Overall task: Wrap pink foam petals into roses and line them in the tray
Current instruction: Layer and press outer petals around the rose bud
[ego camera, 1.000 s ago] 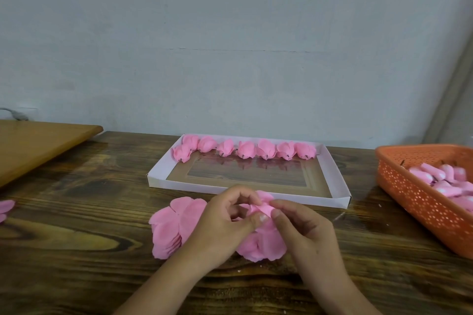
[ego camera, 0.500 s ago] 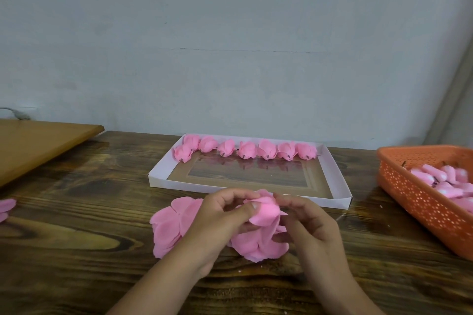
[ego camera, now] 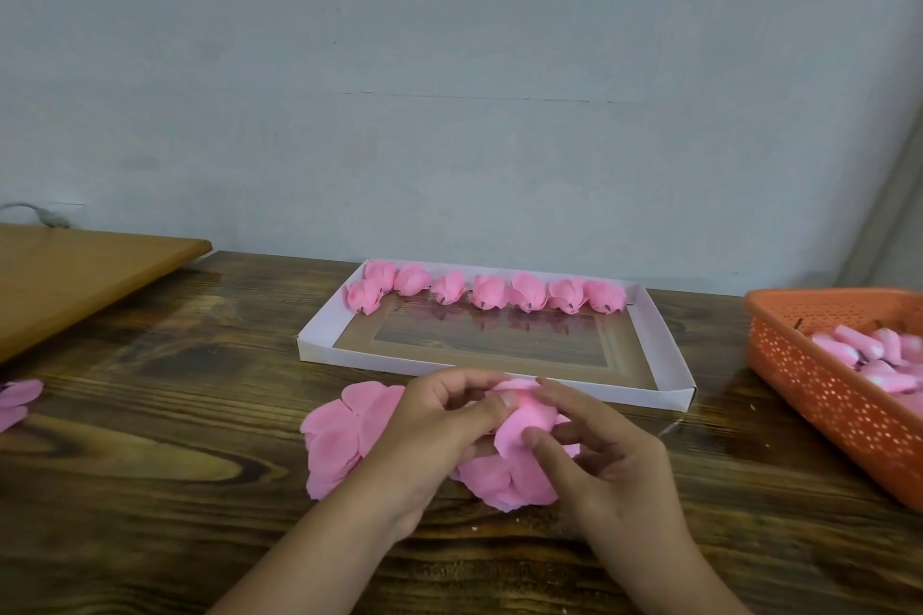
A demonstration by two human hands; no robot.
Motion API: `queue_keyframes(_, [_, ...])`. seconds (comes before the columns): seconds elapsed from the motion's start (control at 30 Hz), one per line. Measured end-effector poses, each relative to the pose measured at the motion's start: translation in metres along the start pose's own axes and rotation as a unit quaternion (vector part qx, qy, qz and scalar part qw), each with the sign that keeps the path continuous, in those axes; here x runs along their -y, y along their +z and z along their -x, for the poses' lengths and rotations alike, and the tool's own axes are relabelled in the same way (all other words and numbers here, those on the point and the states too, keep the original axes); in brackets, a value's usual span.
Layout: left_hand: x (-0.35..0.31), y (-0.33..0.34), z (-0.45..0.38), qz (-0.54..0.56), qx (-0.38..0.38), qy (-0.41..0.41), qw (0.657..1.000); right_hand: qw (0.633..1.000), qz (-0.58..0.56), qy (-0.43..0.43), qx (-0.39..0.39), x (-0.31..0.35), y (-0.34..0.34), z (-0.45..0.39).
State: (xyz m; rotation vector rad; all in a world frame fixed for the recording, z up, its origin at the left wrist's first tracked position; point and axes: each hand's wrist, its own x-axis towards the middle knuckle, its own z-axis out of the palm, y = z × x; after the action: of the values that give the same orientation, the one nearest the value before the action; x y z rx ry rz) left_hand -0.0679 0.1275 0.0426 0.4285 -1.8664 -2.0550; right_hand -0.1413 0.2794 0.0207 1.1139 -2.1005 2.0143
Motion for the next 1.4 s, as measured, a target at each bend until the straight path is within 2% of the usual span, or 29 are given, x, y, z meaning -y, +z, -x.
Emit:
queue_keyframes(0.33, [0.003,-0.002,-0.003,-0.005,0.018,0.001,1.000,1.000,-0.022,-0.009,0.009,-0.002,-0.002,-0.002])
queue_keyframes(0.5, [-0.001,-0.002,-0.002,0.044,0.051,-0.004,0.998,0.999,-0.024,-0.021,0.012,-0.005,-0.004,-0.002])
queue_keyframes(0.6, [-0.003,-0.002,0.000,0.015,0.049,0.006,0.999,0.999,-0.018,-0.034,0.010,-0.007,-0.003,-0.002])
queue_keyframes(0.9, [-0.005,0.001,0.003,-0.029,0.031,-0.004,0.999,0.996,0.033,-0.085,0.009,-0.010,-0.001,-0.002])
queue_keyframes(1.17, [-0.004,-0.003,0.004,0.068,0.059,-0.017,0.996,0.990,0.079,-0.118,0.015,-0.012,-0.006,-0.003])
queue_keyframes(1.3, [-0.005,-0.003,0.004,0.064,0.062,-0.009,0.996,0.978,0.139,-0.154,0.002,-0.009,-0.007,-0.004])
queue_keyframes(1.4, [-0.005,-0.001,0.004,0.046,0.060,-0.003,0.997,0.977,0.137,-0.166,-0.002,-0.008,-0.007,-0.004])
